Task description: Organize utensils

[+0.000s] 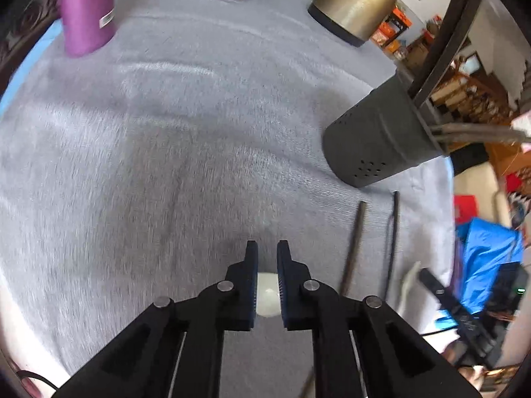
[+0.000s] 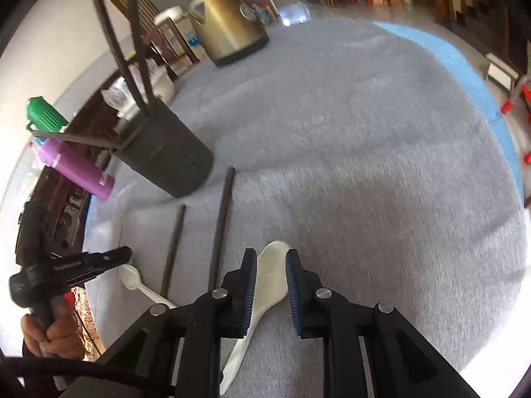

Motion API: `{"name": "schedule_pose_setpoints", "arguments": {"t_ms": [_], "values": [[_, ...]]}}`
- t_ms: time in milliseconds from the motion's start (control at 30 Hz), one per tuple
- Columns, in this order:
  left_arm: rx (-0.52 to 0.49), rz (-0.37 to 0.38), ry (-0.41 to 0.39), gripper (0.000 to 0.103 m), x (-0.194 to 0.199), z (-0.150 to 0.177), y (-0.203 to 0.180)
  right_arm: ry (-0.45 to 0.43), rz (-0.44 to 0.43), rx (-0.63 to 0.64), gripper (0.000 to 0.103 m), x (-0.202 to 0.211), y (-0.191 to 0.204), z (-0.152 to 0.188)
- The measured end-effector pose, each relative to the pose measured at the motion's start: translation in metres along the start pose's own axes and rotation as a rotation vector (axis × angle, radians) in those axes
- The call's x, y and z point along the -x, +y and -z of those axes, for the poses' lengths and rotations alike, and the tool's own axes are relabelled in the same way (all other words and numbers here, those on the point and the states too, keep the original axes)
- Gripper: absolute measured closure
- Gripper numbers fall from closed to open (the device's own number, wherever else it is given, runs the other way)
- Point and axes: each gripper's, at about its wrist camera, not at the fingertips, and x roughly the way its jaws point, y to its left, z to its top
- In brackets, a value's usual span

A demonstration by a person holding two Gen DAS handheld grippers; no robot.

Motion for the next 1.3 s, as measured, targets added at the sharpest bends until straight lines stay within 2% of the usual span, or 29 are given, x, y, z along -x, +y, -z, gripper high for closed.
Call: {"name": "schedule_pose_setpoints", "arguments": {"t_ms": [33, 100, 233, 333, 400, 467, 533, 567, 633, 667, 767, 833, 967, 1067, 1100, 1167, 1200, 1233, 1300], "values": [[0.018, 0.001, -0.01, 0.071, 0.007, 0.004, 0.004, 0.019, -0.011, -0.012, 0.083, -0.001, 0.0, -0.001], [0.059, -0.015, -0.03, 0.055, 0.02, 0.014, 0.013, 0.029, -0.026, -0.024, 0.083, -0.001, 0.002, -0.001], [0.13, -0.006, -0.022, 0.053, 0.033, 0.033, 0.024, 0.062, -0.013, -0.026, 0.078, -0.008, 0.011, 0.0], [0.151, 0.0, 0.022, 0.049, 0.016, 0.041, 0.012, 0.096, 0.003, -0.003, 0.075, -0.023, 0.022, 0.007], [0.166, -0.016, 0.046, 0.049, 0.001, 0.037, 0.011, 0.055, 0.026, 0.014, 0.076, -0.023, 0.026, 0.012], [0.152, -0.044, 0.012, 0.048, -0.004, 0.03, 0.004, 0.033, 0.048, 0.028, 0.078, -0.021, 0.03, 0.016], [0.112, -0.072, 0.006, 0.054, -0.005, 0.028, -0.004, 0.017, 0.075, 0.059, 0.082, -0.02, 0.034, 0.019], [0.104, -0.073, 0.002, 0.062, -0.007, 0.025, -0.006, 0.009, 0.088, 0.065, 0.087, -0.021, 0.034, 0.02], [0.055, -0.136, -0.028, 0.09, -0.012, 0.021, -0.014, -0.006, 0.089, 0.07, 0.088, -0.02, 0.034, 0.022], [0.024, -0.154, -0.019, 0.093, -0.016, 0.019, -0.018, -0.011, 0.08, 0.068, 0.091, -0.019, 0.032, 0.023], [-0.016, -0.166, -0.03, 0.096, -0.014, 0.018, -0.025, -0.015, 0.043, 0.063, 0.092, -0.017, 0.022, 0.023], [-0.054, -0.167, -0.064, 0.097, -0.007, 0.015, -0.032, -0.024, 0.05, 0.047, 0.092, -0.013, 0.01, 0.022], [-0.201, -0.179, -0.123, 0.097, 0.005, 0.001, -0.06, -0.06, 0.06, -0.016, 0.092, -0.001, -0.017, 0.018], [-0.324, -0.181, -0.137, 0.097, 0.008, -0.003, -0.08, -0.068, 0.069, -0.035, 0.092, 0.004, -0.027, 0.015], [-0.335, -0.192, -0.138, 0.096, 0.01, -0.002, -0.082, -0.061, 0.067, -0.031, 0.092, 0.003, -0.026, 0.015], [-0.315, -0.182, -0.126, 0.08, 0.019, 0.002, -0.075, -0.039, 0.051, -0.039, 0.089, 0.003, -0.026, 0.013], [-0.285, -0.176, -0.117, 0.06, 0.022, 0.003, -0.069, -0.027, 0.051, -0.047, 0.089, 0.004, -0.027, 0.011], [-0.239, -0.173, -0.107, 0.046, 0.024, 0.005, -0.06, -0.018, 0.051, -0.048, 0.089, 0.003, -0.027, 0.01], [-0.166, -0.158, -0.087, 0.045, 0.028, 0.012, -0.045, 0.007, 0.047, -0.054, 0.087, -0.001, -0.026, 0.005]]}}
